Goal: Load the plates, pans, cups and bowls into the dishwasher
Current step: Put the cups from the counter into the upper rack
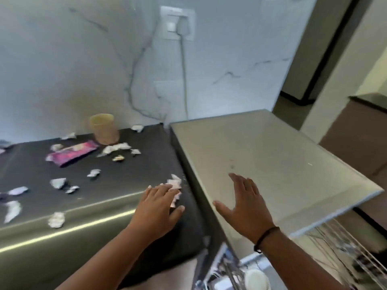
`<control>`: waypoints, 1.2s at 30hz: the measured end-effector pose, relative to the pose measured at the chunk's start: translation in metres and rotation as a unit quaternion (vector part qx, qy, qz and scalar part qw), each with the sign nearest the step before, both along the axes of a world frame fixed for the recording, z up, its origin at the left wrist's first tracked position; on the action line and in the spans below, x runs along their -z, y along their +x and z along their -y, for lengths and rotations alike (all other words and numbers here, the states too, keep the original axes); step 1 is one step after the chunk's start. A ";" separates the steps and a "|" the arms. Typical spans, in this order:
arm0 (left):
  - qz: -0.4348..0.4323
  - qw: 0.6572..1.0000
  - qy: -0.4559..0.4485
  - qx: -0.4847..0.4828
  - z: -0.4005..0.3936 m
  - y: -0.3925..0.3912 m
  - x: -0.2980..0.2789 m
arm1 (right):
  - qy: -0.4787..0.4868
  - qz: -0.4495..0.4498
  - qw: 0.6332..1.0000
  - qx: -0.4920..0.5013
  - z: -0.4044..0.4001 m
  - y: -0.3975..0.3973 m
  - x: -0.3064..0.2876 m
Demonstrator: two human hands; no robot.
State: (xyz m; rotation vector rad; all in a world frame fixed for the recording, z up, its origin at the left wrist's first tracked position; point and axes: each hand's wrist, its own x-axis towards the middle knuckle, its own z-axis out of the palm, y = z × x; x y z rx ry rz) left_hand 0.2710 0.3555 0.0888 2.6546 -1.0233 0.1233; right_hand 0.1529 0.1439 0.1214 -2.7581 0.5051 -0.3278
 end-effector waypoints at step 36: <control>-0.080 0.984 0.075 -0.138 -0.155 0.140 0.056 | 0.298 0.042 0.943 -0.141 -0.187 0.464 0.038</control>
